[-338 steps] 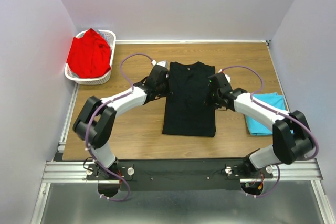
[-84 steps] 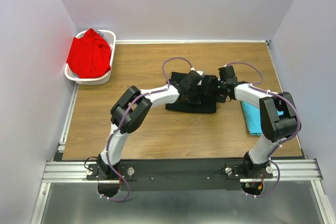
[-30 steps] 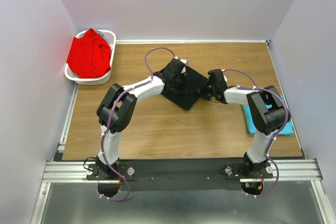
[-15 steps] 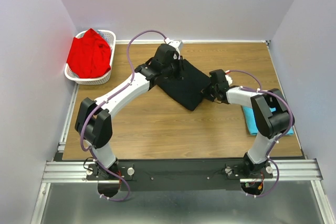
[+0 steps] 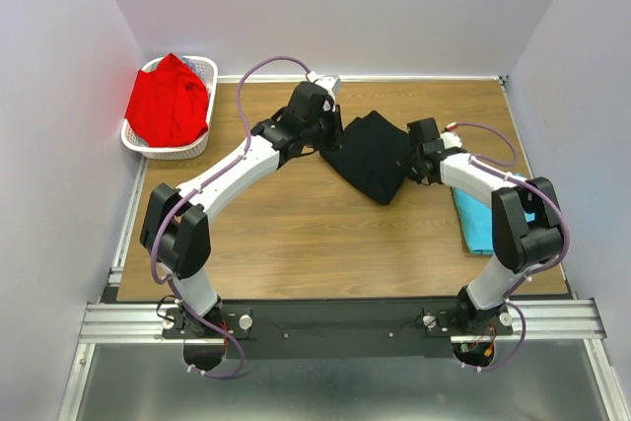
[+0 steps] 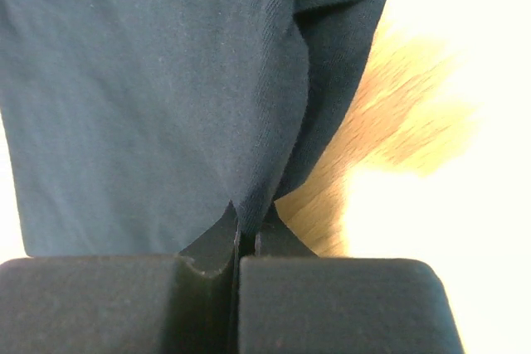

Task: Fold and stack the t-shirts
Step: Neatly place the folded tshirt to the corner

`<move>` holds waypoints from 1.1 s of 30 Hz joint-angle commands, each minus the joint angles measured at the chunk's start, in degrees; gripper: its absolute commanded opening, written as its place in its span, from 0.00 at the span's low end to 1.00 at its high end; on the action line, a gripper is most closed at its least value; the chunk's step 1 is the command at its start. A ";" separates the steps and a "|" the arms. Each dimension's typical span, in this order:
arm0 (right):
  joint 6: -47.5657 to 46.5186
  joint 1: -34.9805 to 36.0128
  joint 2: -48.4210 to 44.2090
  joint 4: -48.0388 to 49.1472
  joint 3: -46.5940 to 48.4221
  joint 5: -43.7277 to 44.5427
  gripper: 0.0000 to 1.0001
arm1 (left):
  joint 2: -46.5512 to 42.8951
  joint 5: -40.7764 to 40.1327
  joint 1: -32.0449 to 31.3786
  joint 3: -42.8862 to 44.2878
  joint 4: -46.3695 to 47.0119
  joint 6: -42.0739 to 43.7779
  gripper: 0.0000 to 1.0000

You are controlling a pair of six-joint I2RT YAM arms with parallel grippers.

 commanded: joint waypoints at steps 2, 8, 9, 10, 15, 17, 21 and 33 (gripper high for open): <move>2.37 -2.88 -2.31 -13.87 8.24 10.66 0.00 | -1.38 0.20 0.26 0.00 -1.15 1.17 0.26; 2.13 -10.61 -0.03 -23.21 15.81 13.31 0.00 | -1.21 0.82 0.26 0.70 -1.41 1.18 0.26; 2.21 -11.31 0.84 -26.09 17.13 14.01 0.00 | -1.03 0.82 0.26 0.62 -1.41 1.17 0.26; 2.47 -12.36 1.20 -27.51 18.19 15.15 0.00 | -0.94 0.99 0.26 0.79 -1.33 1.26 0.26; 3.53 -15.10 0.68 -33.58 21.97 15.42 0.00 | -0.59 1.70 0.26 1.32 -1.59 1.26 0.26; 4.14 -16.76 -0.03 -36.65 23.20 15.86 0.00 | -0.76 1.70 0.26 1.41 -1.68 1.17 0.26; 4.14 -20.10 -1.96 -41.23 24.88 17.35 0.00 | -0.94 1.87 0.26 1.58 -1.94 1.26 0.26; 1.07 -26.88 -7.06 -48.09 28.04 19.11 0.00 | -1.03 3.28 -0.44 1.41 -1.50 0.56 0.26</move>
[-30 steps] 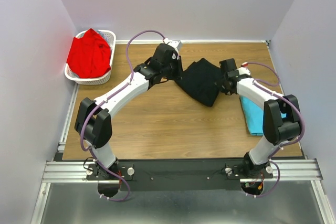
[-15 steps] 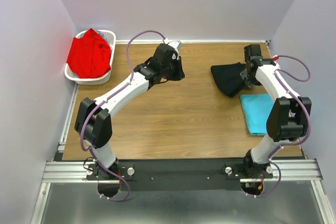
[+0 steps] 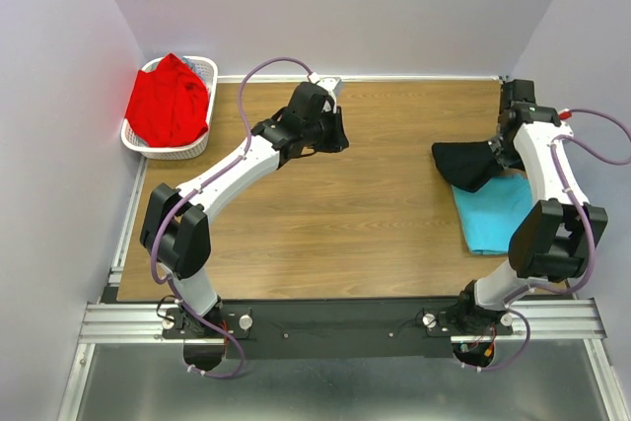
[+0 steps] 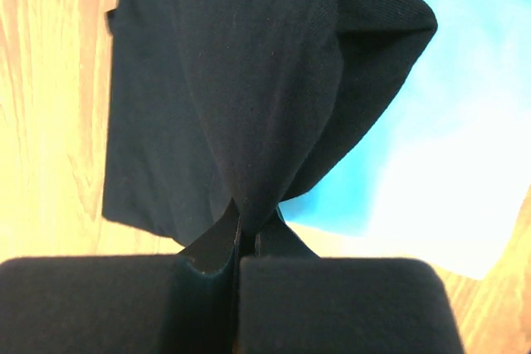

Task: Fold and stack the t-shirts
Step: Neatly place the folded tshirt to the corner

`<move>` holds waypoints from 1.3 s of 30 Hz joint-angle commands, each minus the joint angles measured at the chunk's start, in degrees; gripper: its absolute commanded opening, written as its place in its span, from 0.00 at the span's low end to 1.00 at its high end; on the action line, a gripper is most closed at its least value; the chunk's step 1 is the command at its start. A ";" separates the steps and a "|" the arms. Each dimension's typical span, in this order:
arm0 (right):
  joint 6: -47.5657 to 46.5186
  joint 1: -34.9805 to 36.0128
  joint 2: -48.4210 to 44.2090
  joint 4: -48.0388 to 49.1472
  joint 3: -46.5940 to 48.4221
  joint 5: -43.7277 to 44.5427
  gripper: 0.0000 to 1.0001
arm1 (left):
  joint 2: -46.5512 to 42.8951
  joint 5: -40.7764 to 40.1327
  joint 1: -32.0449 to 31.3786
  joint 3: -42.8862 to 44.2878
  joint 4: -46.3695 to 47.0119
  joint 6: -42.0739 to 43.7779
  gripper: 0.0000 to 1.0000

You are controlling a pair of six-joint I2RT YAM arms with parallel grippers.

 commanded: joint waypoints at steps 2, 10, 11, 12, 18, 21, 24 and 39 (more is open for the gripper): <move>0.17 -1.39 -3.17 -5.10 3.23 5.26 0.00 | -1.12 1.62 -0.51 1.30 -0.56 0.19 0.26; -1.67 -3.32 -6.24 -7.30 5.52 5.70 0.00 | -1.56 1.62 -0.86 0.86 -0.56 0.01 0.26; -2.02 -3.59 -6.60 -7.56 5.69 5.44 0.00 | -1.56 1.62 -0.95 0.86 -0.65 -0.08 0.26; -2.29 -3.68 -6.86 -7.74 5.87 5.35 0.00 | -1.47 1.70 -0.95 0.86 -0.65 -0.08 0.26; -3.08 -4.56 -8.62 -8.88 6.75 5.26 0.01 | -1.47 1.79 -1.21 0.77 -0.56 -0.16 0.26; -3.26 -4.73 -9.67 -9.50 6.84 4.91 0.00 | -1.56 1.79 -1.39 0.77 -0.56 -0.25 0.26; -3.35 -4.82 -10.47 -10.37 5.96 4.82 0.00 | -1.47 1.79 -1.48 0.86 -0.56 -0.34 0.26; -9.14 -4.91 -18.02 -11.61 -0.90 2.62 1.00 | -0.06 2.41 -4.20 1.12 0.67 -0.43 0.26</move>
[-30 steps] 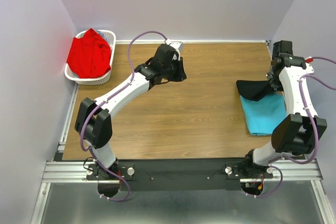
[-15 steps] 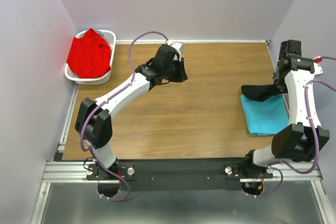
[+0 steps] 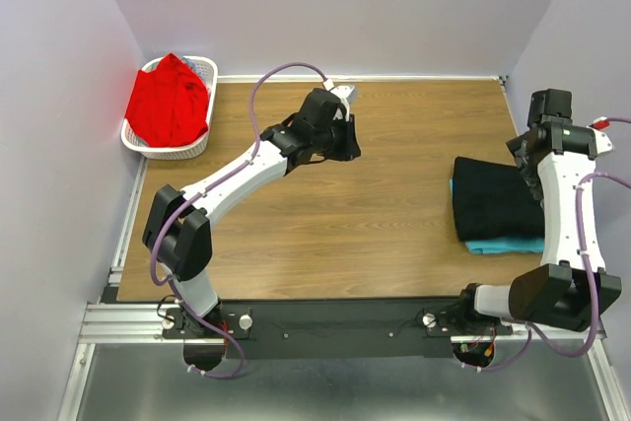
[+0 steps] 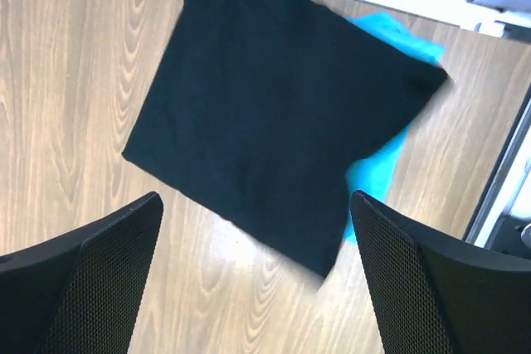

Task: Fold and stack the t-shirts
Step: Neatly place the folded tshirt to the corner, then reset both grippers

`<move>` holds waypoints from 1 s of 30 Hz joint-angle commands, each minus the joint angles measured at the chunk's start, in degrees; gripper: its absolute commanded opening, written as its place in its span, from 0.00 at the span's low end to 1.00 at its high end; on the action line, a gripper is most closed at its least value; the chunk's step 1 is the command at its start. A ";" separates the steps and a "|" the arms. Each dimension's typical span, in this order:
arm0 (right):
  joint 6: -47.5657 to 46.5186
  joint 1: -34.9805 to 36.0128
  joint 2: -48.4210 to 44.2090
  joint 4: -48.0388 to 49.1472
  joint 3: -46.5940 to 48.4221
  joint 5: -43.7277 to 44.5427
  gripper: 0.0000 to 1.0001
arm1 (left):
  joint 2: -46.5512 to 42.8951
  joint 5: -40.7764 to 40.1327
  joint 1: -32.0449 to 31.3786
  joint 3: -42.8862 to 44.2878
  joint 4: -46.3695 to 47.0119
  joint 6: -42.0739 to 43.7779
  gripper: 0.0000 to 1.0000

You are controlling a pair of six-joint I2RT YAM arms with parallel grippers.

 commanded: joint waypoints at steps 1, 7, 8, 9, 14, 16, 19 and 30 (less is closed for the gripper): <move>-3.46 -0.49 -1.94 -1.38 0.02 0.52 1.00 | 0.02 1.45 -0.66 1.12 0.62 -0.36 0.26; -12.07 -0.41 -3.96 7.83 -3.04 -11.67 1.00 | -0.24 1.54 -0.84 1.21 0.80 -0.28 0.26; -13.38 -0.41 -4.74 10.02 -4.18 -14.22 1.00 | -0.41 1.54 -0.84 1.21 0.80 -0.10 0.26; -14.79 -0.32 -5.45 14.22 -6.63 -18.94 1.00 | -0.85 1.10 -0.84 1.12 0.71 -0.10 0.27; -16.56 5.63 -9.50 27.86 -12.45 -27.77 1.00 | -2.43 -0.66 -0.66 -0.63 1.24 0.08 0.26; -16.12 14.38 -8.27 29.29 -11.76 -25.34 1.00 | -3.92 -1.62 -0.66 -1.77 1.59 -0.01 0.27; -14.46 23.82 -3.80 30.78 -10.61 -19.44 1.00 | -7.25 -4.08 -0.05 -5.37 3.17 -0.10 0.27; -15.24 45.91 2.28 47.75 -19.30 -13.72 1.00 | -27.65 -16.65 6.71 -26.28 8.01 -0.19 0.32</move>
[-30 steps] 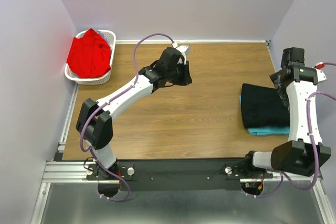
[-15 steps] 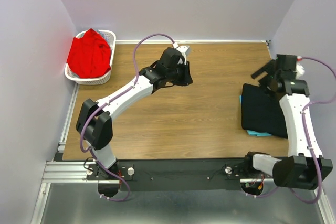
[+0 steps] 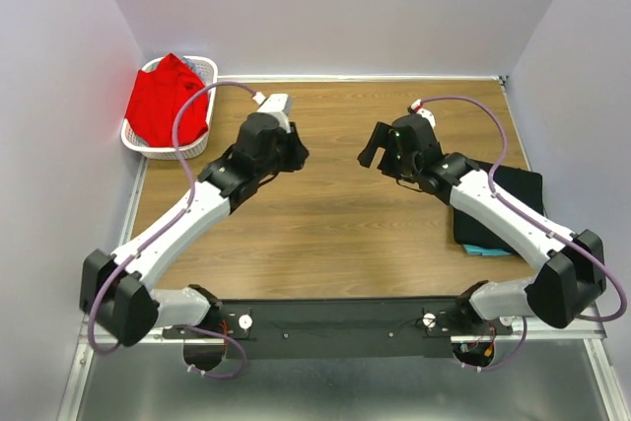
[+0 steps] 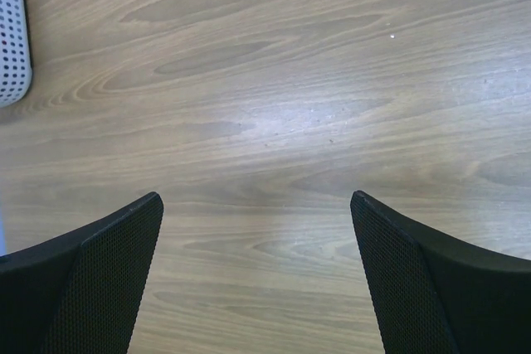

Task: Fold and stack the t-shirts
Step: Reset both grippers

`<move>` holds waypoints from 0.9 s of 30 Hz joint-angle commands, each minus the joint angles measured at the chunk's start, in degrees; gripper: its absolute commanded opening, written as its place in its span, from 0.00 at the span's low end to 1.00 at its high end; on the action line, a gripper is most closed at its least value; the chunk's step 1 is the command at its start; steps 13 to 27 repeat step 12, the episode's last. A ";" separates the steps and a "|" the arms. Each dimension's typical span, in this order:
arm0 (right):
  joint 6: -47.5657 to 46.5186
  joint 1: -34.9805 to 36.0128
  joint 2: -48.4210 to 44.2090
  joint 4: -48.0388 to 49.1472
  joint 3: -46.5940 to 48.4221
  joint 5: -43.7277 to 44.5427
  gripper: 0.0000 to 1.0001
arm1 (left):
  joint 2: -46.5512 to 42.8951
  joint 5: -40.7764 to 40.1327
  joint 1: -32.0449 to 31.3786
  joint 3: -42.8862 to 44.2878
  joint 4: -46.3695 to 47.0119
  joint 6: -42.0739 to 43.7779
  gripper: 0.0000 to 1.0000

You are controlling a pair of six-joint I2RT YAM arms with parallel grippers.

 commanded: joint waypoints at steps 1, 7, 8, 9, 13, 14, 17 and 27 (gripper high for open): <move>-1.23 0.32 0.49 6.83 -3.09 5.27 1.00 | -7.17 -6.67 2.37 -6.03 2.56 -0.10 0.32; -2.99 0.32 -2.94 7.80 -5.91 9.32 1.00 | -10.09 -8.08 4.48 -9.21 2.83 0.60 0.32; -3.43 0.32 -3.29 7.89 -6.17 9.67 1.00 | -10.09 -7.99 4.57 -9.29 2.83 0.60 0.32; -3.87 0.32 -3.99 7.72 -6.26 10.02 1.00 | -10.01 -7.55 4.83 -9.12 3.00 0.60 0.32; -4.40 0.32 -5.05 7.89 -6.70 10.46 1.00 | -9.57 -7.11 4.92 -8.68 3.00 0.95 0.32; -4.40 0.32 -5.05 7.89 -6.70 10.46 1.00 | -9.57 -7.11 4.92 -8.68 3.00 0.95 0.32; -4.40 0.32 -5.05 7.89 -6.70 10.46 1.00 | -9.57 -7.11 4.92 -8.68 3.00 0.95 0.32; -4.40 0.32 -5.05 7.89 -6.70 10.46 1.00 | -9.57 -7.11 4.92 -8.68 3.00 0.95 0.32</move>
